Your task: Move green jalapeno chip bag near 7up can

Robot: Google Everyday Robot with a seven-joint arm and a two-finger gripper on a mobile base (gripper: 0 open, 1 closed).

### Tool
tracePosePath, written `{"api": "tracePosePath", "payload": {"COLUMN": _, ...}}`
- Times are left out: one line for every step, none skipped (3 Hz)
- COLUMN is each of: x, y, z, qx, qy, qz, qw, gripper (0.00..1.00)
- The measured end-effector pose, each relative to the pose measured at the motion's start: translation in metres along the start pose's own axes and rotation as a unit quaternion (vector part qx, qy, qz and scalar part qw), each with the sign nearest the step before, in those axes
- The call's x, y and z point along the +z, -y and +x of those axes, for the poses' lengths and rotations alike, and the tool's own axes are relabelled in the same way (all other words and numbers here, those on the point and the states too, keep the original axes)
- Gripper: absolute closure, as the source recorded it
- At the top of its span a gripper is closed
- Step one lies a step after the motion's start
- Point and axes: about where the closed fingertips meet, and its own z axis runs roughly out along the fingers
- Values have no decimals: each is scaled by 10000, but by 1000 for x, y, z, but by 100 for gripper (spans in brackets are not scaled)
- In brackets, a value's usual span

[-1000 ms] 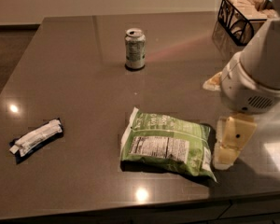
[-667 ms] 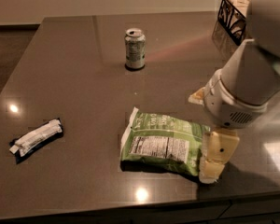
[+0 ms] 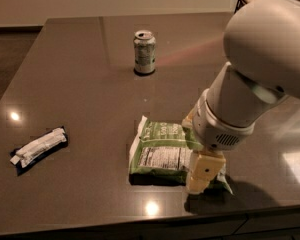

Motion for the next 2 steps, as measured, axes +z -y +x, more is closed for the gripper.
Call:
{"api": "tracePosePath", "payload": {"x": -1, "y": 7, "z": -2, "qx": 139, "qy": -23, "qz": 101, "qw": 9998, "gripper": 43}}
{"api": "tracePosePath", "payload": {"x": -4, "y": 16, "z": -1, "qx": 231, "qy": -100, "qz": 206, "qw": 9995, "gripper": 67}}
